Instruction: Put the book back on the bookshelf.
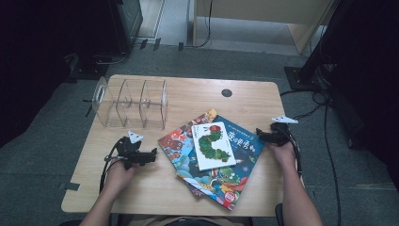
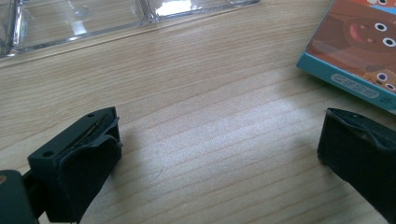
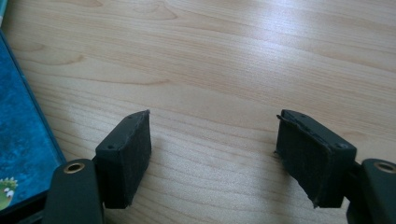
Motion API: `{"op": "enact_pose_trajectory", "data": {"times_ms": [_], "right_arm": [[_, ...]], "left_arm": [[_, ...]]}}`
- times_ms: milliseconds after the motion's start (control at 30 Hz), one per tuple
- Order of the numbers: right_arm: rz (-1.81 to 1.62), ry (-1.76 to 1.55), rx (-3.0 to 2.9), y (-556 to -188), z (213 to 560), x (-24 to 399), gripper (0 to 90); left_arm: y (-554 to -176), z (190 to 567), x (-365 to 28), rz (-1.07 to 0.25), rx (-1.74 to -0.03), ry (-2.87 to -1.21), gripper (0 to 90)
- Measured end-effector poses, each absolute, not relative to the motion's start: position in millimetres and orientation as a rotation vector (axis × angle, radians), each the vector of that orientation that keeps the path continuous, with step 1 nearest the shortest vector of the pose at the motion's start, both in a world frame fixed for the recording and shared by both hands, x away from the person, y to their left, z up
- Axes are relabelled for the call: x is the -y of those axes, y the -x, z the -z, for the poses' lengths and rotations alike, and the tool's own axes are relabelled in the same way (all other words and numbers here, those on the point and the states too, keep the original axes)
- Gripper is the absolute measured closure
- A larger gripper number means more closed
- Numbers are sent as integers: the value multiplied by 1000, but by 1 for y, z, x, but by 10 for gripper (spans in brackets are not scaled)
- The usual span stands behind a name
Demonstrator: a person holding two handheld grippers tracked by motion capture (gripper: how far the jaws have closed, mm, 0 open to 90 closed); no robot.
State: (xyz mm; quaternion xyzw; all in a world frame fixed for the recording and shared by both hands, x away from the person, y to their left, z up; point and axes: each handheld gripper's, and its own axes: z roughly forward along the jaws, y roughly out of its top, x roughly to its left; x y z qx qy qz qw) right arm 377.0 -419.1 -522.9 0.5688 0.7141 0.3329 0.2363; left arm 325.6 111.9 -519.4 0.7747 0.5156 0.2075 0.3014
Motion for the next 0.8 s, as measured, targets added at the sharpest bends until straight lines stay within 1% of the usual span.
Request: {"op": "enact_pose_trajectory", "data": {"times_ms": [200, 300, 333, 367, 467, 567, 600, 633, 700, 800], "right_arm": [[-917, -1576, -1962, -377, 521, 421, 293], [-907, -1592, -1964, -377, 519, 422, 303], [-907, -1592, -1964, -377, 519, 422, 303], [-915, -1612, -1950, -377, 517, 424, 307], [-931, -1613, -1932, -375, 514, 426, 321], [-929, -1593, -1934, -373, 509, 426, 324], [-929, -1593, -1934, -373, 509, 426, 324], [-921, -1576, -1940, -372, 507, 425, 324], [-903, -1519, -1966, -369, 501, 423, 332], [-941, -1529, -1971, -367, 498, 424, 341]], "left_arm": [[-325, 518, -116, -518, -1309, -2095, 0], [-326, 516, -118, -496, -1319, -2094, 5], [-326, 516, -118, -496, -1319, -2094, 24], [-325, 515, -118, -523, -1326, -2088, 74], [-326, 514, -120, -520, -1335, -2087, 136], [-328, 508, -125, -433, -1353, -2091, 138], [-328, 508, -125, -433, -1353, -2091, 138], [-330, 506, -126, -405, -1363, -2090, 138], [-330, 504, -128, -387, -1362, -2093, 139], [-330, 500, -128, -385, -1341, -2090, 139]]}}
